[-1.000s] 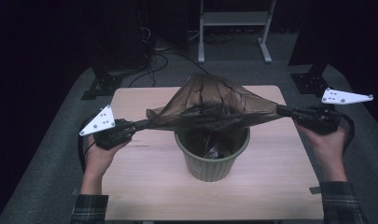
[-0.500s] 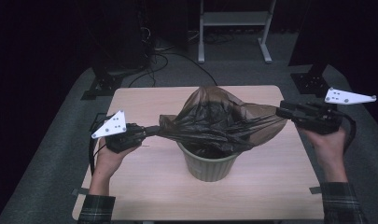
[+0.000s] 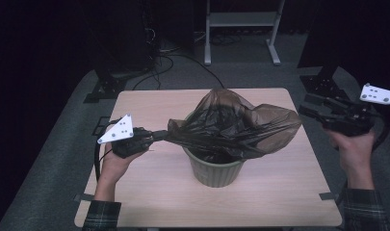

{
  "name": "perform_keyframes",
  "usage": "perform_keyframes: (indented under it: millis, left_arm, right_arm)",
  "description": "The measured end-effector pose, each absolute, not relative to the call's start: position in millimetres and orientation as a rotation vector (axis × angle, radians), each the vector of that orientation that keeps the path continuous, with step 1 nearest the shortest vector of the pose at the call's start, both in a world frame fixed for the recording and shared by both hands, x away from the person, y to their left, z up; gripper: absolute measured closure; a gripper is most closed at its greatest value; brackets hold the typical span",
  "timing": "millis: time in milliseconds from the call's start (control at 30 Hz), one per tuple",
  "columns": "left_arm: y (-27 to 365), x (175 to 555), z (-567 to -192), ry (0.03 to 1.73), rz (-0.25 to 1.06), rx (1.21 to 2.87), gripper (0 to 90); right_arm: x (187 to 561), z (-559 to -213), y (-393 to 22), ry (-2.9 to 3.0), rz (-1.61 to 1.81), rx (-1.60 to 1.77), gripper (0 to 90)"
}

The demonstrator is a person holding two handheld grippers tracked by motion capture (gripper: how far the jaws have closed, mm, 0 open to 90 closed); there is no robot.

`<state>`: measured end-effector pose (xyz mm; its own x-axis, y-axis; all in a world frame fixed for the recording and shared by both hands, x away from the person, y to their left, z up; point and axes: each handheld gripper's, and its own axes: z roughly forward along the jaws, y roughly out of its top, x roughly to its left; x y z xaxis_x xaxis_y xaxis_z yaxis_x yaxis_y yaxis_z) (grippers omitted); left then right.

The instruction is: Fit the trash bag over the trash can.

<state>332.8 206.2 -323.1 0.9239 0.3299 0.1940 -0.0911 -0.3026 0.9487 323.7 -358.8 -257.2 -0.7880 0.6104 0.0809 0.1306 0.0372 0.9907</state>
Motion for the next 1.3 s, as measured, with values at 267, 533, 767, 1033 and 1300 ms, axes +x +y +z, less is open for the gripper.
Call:
perform_keyframes:
  millis: [267, 533, 767, 1033, 1300]
  left_arm:
    - [205.0, 332.1, -320.2, 0.161, 0.422, 1.831, 89.6]
    - [208.1, 333.8, -323.3, 0.172, 0.428, 1.825, 89.6]
    - [212.3, 340.8, -325.0, 0.207, 0.469, 1.831, 89.6]
    - [223.6, 362.3, -334.9, 0.310, 0.517, 1.833, 89.6]
    - [222.0, 378.0, -361.9, 0.376, 0.479, 1.891, 89.6]
  right_arm:
    - [367.2, -277.5, -321.1, 2.133, 1.744, 0.807, 41.7]
    - [398.5, -307.9, -288.0, 2.333, 1.651, 0.850, 69.7]
    - [402.7, -313.9, -281.0, 2.337, 1.596, 0.853, 90.0]
    - [419.9, -324.2, -275.2, 2.265, 1.578, 0.922, 90.0]
    - [432.1, -342.7, -272.5, 2.296, 1.485, 0.980, 90.0]
